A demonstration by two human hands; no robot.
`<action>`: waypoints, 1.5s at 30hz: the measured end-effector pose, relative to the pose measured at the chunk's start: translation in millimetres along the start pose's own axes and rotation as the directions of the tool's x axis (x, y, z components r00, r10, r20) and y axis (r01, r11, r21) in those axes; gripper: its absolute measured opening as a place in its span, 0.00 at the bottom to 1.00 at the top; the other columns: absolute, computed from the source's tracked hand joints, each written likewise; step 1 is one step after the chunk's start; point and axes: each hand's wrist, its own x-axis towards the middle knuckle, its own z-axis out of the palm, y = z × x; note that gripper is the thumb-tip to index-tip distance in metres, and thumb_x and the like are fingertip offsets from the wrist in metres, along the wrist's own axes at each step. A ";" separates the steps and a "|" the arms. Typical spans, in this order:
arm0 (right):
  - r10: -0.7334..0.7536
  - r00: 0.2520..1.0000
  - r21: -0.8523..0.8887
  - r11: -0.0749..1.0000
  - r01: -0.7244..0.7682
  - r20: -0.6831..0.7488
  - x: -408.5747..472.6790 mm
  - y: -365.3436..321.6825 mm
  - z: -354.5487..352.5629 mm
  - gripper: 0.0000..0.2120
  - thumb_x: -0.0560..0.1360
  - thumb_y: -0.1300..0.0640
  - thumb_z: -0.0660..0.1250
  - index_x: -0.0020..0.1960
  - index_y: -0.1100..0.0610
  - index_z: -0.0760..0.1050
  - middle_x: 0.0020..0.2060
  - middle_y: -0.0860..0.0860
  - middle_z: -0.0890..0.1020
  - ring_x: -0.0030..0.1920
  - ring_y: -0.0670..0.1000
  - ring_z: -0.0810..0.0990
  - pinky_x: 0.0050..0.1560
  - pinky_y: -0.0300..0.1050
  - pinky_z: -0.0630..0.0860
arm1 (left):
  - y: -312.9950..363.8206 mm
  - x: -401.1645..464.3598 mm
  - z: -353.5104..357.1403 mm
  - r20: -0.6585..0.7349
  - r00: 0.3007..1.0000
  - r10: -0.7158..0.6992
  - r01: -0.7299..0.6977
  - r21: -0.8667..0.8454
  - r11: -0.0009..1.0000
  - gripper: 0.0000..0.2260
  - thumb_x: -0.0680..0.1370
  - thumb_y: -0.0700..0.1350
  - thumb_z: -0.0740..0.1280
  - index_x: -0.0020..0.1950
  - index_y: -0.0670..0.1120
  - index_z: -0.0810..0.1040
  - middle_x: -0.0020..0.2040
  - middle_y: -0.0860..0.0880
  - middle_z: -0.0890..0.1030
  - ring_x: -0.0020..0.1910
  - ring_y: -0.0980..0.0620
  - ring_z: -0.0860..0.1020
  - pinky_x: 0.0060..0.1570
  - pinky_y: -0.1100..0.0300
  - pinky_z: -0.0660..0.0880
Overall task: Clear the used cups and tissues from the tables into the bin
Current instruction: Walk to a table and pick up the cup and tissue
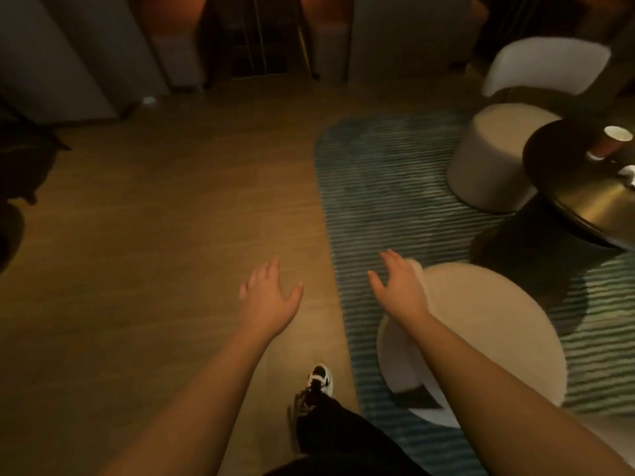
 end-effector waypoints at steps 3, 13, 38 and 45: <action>0.072 0.996 0.017 0.997 -0.071 -0.048 68.1 -1.7 -24.7 0.26 0.79 0.50 0.61 0.73 0.60 0.63 0.73 0.56 0.65 0.74 0.53 0.60 0.73 0.45 0.57 | 23.6 88.1 -5.6 0.037 0.995 0.091 -0.092 0.012 0.996 0.34 0.76 0.64 0.56 0.76 0.47 0.56 0.74 0.45 0.63 0.73 0.47 0.60 0.70 0.48 0.56; 0.371 0.914 0.158 0.925 -0.346 -0.165 217.9 41.4 -94.8 0.27 0.79 0.49 0.60 0.75 0.58 0.60 0.75 0.54 0.62 0.75 0.51 0.58 0.74 0.46 0.57 | 156.2 324.9 10.4 0.223 0.850 0.478 -0.465 -0.113 0.878 0.36 0.76 0.68 0.51 0.77 0.49 0.52 0.76 0.49 0.59 0.74 0.49 0.56 0.71 0.47 0.55; 0.923 0.112 0.567 0.319 -0.760 -0.368 434.6 183.5 -176.8 0.27 0.76 0.44 0.62 0.72 0.51 0.64 0.72 0.51 0.67 0.72 0.51 0.64 0.70 0.49 0.63 | 531.8 621.1 139.1 0.515 0.199 0.834 -0.898 -0.246 0.366 0.34 0.77 0.60 0.58 0.77 0.46 0.51 0.77 0.48 0.57 0.75 0.50 0.54 0.72 0.52 0.52; 0.925 -0.007 0.624 0.250 -0.741 -0.380 454.0 303.8 -234.8 0.26 0.78 0.48 0.62 0.73 0.55 0.64 0.73 0.52 0.66 0.73 0.52 0.63 0.71 0.49 0.61 | 667.6 620.0 221.8 0.476 0.044 0.878 -0.917 -0.329 0.224 0.34 0.76 0.58 0.63 0.76 0.44 0.56 0.74 0.46 0.63 0.73 0.47 0.60 0.68 0.51 0.59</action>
